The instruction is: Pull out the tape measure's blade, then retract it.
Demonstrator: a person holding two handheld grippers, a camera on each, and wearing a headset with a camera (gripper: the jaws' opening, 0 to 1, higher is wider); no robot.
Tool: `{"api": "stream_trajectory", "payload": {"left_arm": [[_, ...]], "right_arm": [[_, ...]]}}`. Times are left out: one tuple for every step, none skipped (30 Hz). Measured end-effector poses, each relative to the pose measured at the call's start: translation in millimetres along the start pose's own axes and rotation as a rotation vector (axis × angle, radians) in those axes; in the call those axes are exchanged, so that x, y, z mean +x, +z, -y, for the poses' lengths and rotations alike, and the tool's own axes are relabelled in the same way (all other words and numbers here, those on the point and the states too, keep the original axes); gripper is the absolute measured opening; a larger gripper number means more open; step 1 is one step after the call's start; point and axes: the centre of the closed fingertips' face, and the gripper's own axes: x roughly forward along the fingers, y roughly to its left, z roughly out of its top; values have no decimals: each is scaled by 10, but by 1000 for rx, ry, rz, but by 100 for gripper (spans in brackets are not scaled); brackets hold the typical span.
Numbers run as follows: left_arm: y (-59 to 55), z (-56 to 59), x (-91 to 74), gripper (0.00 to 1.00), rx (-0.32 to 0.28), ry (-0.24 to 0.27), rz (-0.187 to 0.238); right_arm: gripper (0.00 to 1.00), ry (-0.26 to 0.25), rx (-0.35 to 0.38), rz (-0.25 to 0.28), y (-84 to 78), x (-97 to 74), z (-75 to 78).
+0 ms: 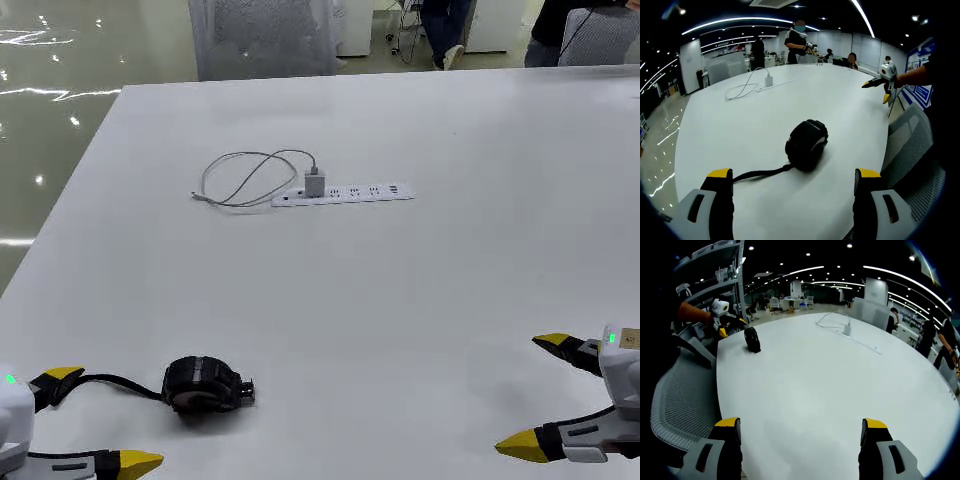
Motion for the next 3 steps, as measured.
{"api": "stream_trajectory", "payload": {"left_arm": [[4,-1,-2,99,0,1,0],[5,-4,-4,99,2,1,0],[4,-3,-4,99,2,0,-1]], "right_arm": [[99,0,-1,-1,-2,0,0],[99,0,-2,-4,-11,-3,-3],[99,1,-4,-5,-14,-3,-4]]}}
